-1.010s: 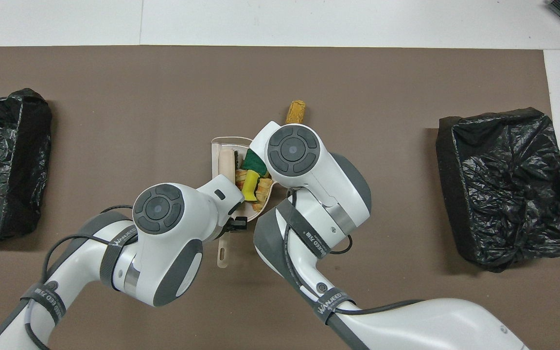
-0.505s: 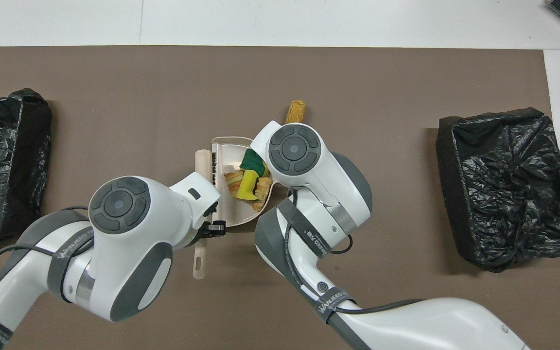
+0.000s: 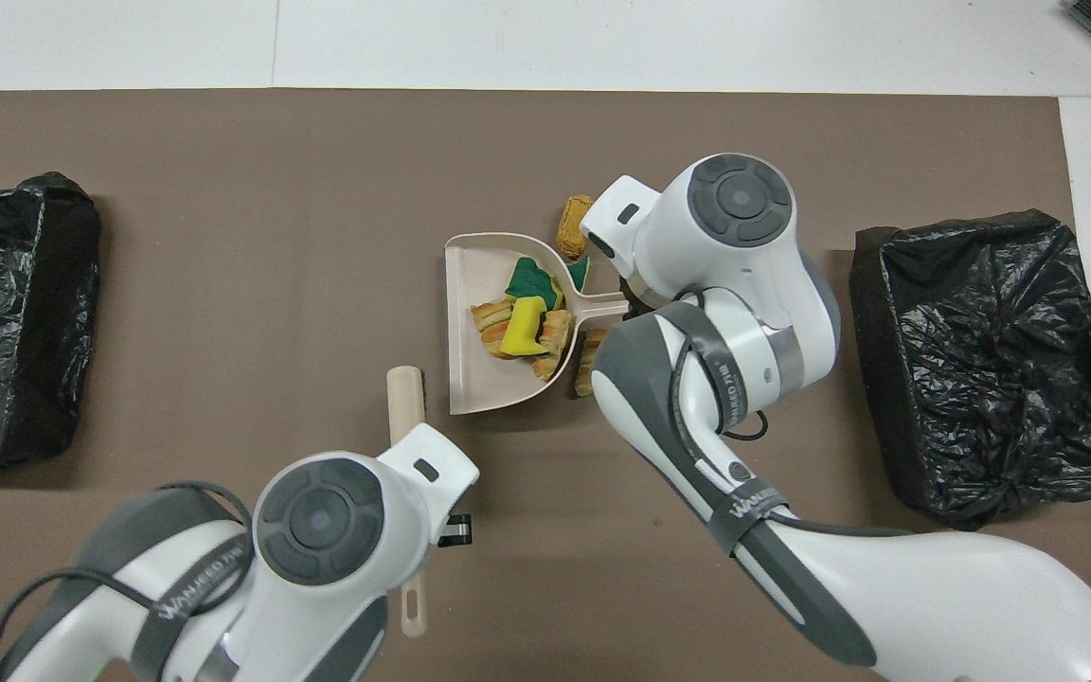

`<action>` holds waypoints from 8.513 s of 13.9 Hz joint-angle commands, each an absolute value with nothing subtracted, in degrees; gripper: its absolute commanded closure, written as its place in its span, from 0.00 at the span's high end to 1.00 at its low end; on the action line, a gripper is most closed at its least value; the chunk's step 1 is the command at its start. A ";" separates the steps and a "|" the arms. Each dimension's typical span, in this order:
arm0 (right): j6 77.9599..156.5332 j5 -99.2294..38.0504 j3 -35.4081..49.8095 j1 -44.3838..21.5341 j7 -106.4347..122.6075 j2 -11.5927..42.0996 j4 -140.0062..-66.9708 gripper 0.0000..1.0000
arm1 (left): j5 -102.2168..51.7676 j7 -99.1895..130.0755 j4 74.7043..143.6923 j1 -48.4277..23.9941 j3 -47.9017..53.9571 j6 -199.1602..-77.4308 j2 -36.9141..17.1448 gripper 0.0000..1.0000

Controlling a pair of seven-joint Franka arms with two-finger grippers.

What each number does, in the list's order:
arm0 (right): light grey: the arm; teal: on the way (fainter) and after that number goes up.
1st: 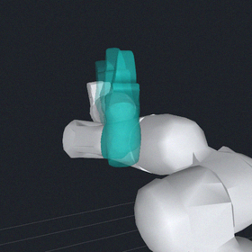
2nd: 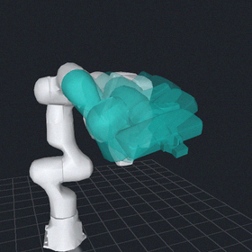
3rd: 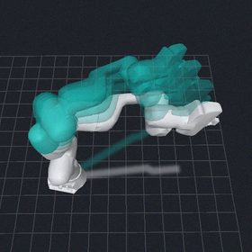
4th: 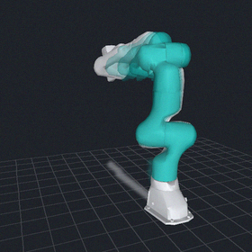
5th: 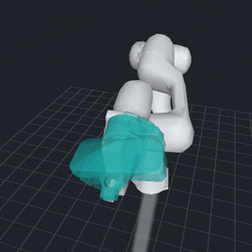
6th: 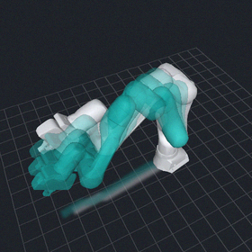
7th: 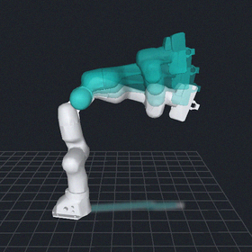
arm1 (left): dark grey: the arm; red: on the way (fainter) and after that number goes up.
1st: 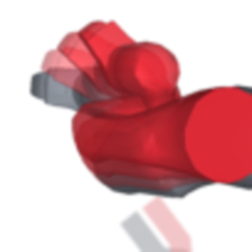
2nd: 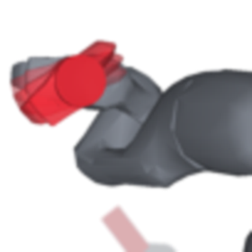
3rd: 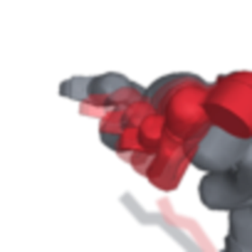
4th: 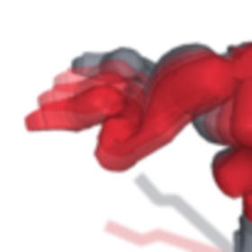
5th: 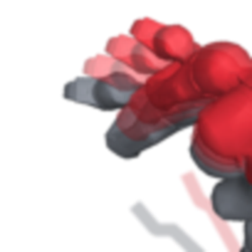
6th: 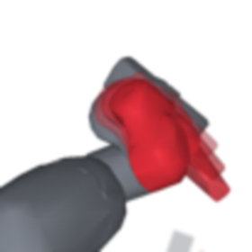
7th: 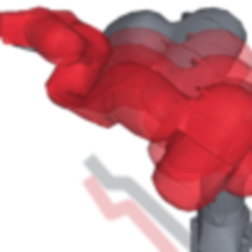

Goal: Sweep and dump trash in bin
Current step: 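Carry the dustpan toward the nearby bin while the left gripper drops the brush, then tip the dustpan over the bin with the right gripper to dump trash, then bring the dustpan back with the right gripper and set it near remaining trash, then grasp the dustpan with the left gripper while the right gripper grasps the brush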

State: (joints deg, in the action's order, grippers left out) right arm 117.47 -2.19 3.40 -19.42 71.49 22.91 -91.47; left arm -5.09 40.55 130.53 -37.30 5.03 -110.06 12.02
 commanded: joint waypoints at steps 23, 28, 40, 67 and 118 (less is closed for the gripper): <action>106.80 9.64 3.34 24.69 114.25 13.98 -87.63 0.00 | -4.40 43.53 134.84 -40.02 7.65 -120.69 9.23 1.00; 100.47 24.57 3.96 20.06 112.94 10.64 -87.71 0.00 | -2.73 26.57 120.61 -26.13 7.65 -112.78 8.35 1.00; 92.38 41.94 4.04 13.89 108.56 4.57 -87.19 0.00 | -0.10 0.62 91.00 -5.54 7.47 -90.37 4.32 1.00; 114.25 7.71 4.04 -28.45 -9.99 21.78 -87.90 0.00 | -1.23 -4.66 81.91 -0.70 7.03 -87.80 -0.79 1.00; 130.25 -11.78 4.04 -54.42 -56.60 3.78 -128.67 0.00 | 8.13 27.42 101.78 -25.49 7.47 -127.10 -21.97 0.32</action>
State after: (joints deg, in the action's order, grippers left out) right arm 129.56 -11.27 3.89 -56.59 -57.29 2.54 -130.07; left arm 3.20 27.15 101.56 -25.30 7.96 -129.04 -22.69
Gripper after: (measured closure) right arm 0.727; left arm 0.423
